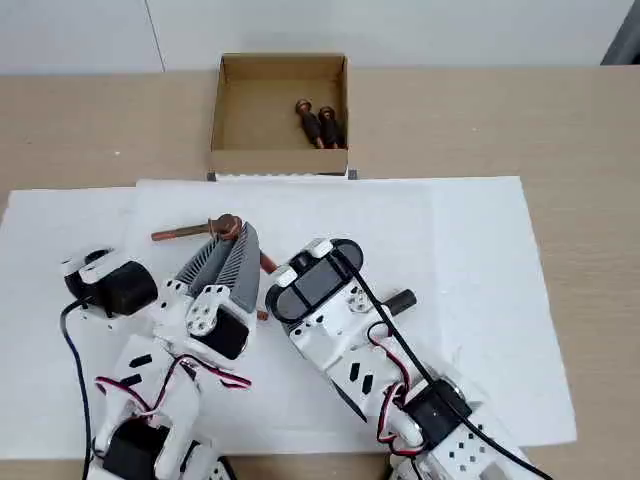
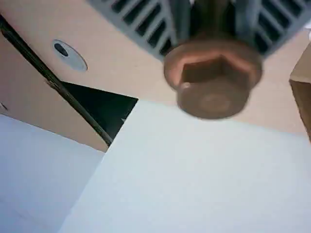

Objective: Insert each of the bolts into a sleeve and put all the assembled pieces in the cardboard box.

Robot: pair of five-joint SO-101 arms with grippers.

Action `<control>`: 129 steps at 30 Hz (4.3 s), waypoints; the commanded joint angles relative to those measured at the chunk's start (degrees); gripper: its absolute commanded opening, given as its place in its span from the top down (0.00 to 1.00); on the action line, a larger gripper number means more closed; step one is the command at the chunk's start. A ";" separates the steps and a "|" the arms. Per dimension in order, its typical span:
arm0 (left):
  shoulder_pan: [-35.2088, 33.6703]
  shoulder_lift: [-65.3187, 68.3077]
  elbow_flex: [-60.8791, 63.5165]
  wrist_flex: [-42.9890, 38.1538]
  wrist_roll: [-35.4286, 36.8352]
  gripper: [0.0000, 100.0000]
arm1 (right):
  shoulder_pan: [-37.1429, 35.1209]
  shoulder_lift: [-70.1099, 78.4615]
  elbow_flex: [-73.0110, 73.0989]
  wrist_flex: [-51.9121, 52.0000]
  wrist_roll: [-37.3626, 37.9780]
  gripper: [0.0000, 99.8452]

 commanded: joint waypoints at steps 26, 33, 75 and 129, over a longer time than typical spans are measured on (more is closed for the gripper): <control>10.29 -0.62 2.33 15.47 -0.44 1.00 | -2.07 -0.92 -0.88 -5.85 5.89 1.00; 10.02 -0.62 2.51 15.47 -0.62 1.00 | -0.57 -0.92 -0.70 -6.37 5.98 1.00; -9.93 -0.44 -2.24 14.68 -20.40 0.99 | 12.44 -0.84 -0.62 -6.46 5.63 1.00; -15.56 -0.62 13.93 23.30 -28.57 0.99 | 18.77 118.02 -114.29 -6.55 32.62 0.99</control>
